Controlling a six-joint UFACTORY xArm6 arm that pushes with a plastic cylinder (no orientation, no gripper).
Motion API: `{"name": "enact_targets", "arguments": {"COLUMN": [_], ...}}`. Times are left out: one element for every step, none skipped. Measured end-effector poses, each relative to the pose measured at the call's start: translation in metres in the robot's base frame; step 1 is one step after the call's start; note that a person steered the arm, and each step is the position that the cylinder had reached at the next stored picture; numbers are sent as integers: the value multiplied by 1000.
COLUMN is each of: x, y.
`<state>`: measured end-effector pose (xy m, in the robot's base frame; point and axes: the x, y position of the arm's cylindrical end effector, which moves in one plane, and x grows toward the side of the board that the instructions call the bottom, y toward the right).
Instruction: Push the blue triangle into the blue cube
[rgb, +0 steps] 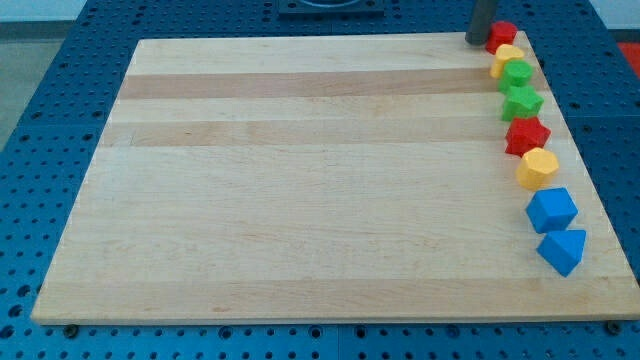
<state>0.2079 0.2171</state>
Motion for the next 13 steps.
{"name": "enact_targets", "arguments": {"x": [0,-6,-11,-16,-16,-16,-11,13,59,107,159,211,266], "y": [0,0,-2,-9,-14,-20,-68,-106,-120,-120,-120,-120,-120]}}
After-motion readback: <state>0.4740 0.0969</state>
